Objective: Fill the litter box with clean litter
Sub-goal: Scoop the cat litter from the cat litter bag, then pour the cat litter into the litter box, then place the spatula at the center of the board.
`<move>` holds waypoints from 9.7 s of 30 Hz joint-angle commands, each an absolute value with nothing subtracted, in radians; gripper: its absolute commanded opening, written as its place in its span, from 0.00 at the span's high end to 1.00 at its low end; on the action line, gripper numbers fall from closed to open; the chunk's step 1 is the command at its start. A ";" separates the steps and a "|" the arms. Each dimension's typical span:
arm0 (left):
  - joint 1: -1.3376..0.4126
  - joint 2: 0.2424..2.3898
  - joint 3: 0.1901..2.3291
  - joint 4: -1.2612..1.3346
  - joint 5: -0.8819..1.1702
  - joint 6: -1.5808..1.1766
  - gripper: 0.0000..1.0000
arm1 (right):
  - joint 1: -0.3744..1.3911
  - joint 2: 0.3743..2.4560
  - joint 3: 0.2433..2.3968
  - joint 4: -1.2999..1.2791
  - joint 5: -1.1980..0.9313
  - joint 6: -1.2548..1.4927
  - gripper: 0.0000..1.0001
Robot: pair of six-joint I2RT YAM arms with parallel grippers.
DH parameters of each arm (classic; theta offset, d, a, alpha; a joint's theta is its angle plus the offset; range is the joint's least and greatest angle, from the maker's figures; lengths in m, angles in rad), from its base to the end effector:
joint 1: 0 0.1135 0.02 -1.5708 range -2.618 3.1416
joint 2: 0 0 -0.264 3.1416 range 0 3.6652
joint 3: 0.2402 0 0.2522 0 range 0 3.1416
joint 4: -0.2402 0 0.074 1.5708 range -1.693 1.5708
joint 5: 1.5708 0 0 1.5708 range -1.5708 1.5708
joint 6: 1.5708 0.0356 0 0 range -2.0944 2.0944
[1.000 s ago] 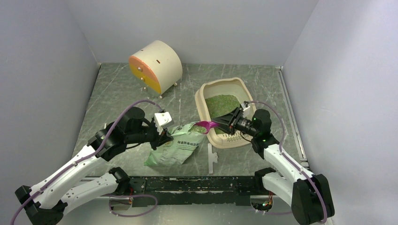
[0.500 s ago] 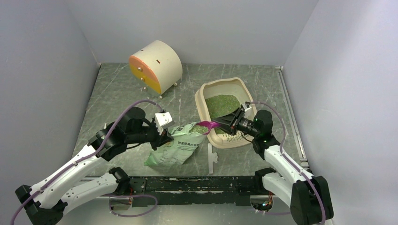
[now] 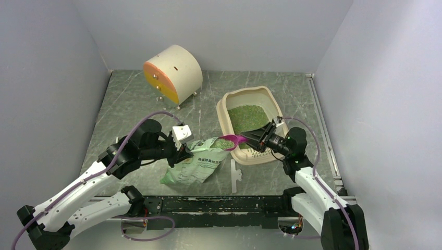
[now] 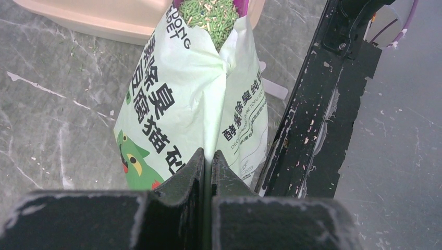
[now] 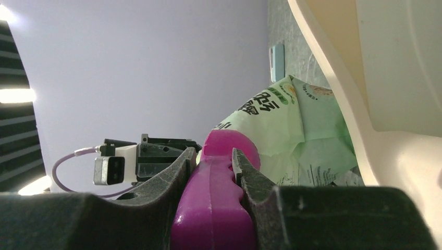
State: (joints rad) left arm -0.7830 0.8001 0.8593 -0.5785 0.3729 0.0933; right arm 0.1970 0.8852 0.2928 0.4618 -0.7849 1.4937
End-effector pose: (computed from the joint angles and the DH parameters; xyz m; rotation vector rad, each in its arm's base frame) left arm 0.1114 -0.1292 0.3241 1.1202 1.8387 -0.7998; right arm 0.1794 0.0615 0.2179 0.6141 1.9849 1.8182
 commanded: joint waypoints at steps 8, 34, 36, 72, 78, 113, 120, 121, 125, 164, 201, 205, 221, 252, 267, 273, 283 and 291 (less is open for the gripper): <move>-0.783 0.773 0.919 -0.428 0.371 0.096 0.95 | 0.109 0.837 0.297 0.402 -0.860 1.470 1.00; -0.784 0.771 0.899 -0.406 0.343 0.087 0.95 | 0.061 0.820 0.308 0.359 -0.881 1.466 1.00; -0.784 0.769 0.899 -0.405 0.338 0.084 0.95 | 0.053 0.817 0.312 0.351 -0.885 1.465 1.00; -0.784 0.777 0.895 -0.399 0.348 0.099 0.95 | -0.235 0.865 0.392 0.400 -1.034 1.498 1.00; -0.784 0.770 0.895 -0.402 0.348 0.099 0.95 | -0.347 0.918 0.477 0.244 -1.029 1.335 1.00; -0.783 0.702 0.883 -0.412 0.295 0.083 0.95 | -0.070 1.194 0.855 0.063 -0.054 0.964 1.00; -0.783 0.718 0.890 -0.407 0.307 0.090 0.95 | -0.069 1.144 0.849 0.023 0.044 0.927 1.00; -0.783 0.719 0.889 -0.404 0.309 0.090 0.95 | -0.069 1.132 0.843 0.017 0.053 0.920 1.00; -0.784 0.720 0.886 -0.402 0.313 0.088 0.95 | -0.069 1.072 0.822 -0.033 0.087 0.886 1.00; -0.784 0.711 0.863 -0.382 0.347 0.065 0.95 | -0.037 0.806 0.872 -0.569 -0.224 0.508 1.00; -0.784 0.724 0.879 -0.367 0.315 0.052 0.95 | -0.025 0.819 0.961 -0.689 -0.527 0.520 1.00; -0.784 0.729 0.883 -0.365 0.312 0.055 0.95 | -0.025 0.747 0.858 -0.616 -0.631 0.634 1.00; -0.783 0.724 0.879 -0.374 0.319 0.062 0.95 | -0.025 0.682 0.984 -0.553 0.291 0.707 1.00; -0.783 0.715 0.891 -0.402 0.318 0.076 0.95 | -0.320 0.962 0.264 0.383 0.404 1.387 1.00; -0.783 0.727 0.890 -0.388 0.325 0.072 0.95 | -0.322 0.901 0.120 0.337 0.382 1.336 0.70; -0.783 0.719 0.890 -0.395 0.320 0.072 0.95 | -0.321 0.889 0.146 0.243 0.382 1.320 0.51; -0.784 0.712 0.878 -0.387 0.320 0.072 0.95 | -0.296 0.817 0.425 -0.315 0.517 1.308 0.23; -0.784 0.719 0.869 -0.368 0.330 0.074 0.95 | -0.267 0.654 0.511 -0.463 0.557 1.223 0.21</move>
State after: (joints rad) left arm -0.7826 0.7387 0.8383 -0.5648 0.2916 0.0719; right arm -0.2790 0.7170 0.4889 -0.3256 0.5011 1.2770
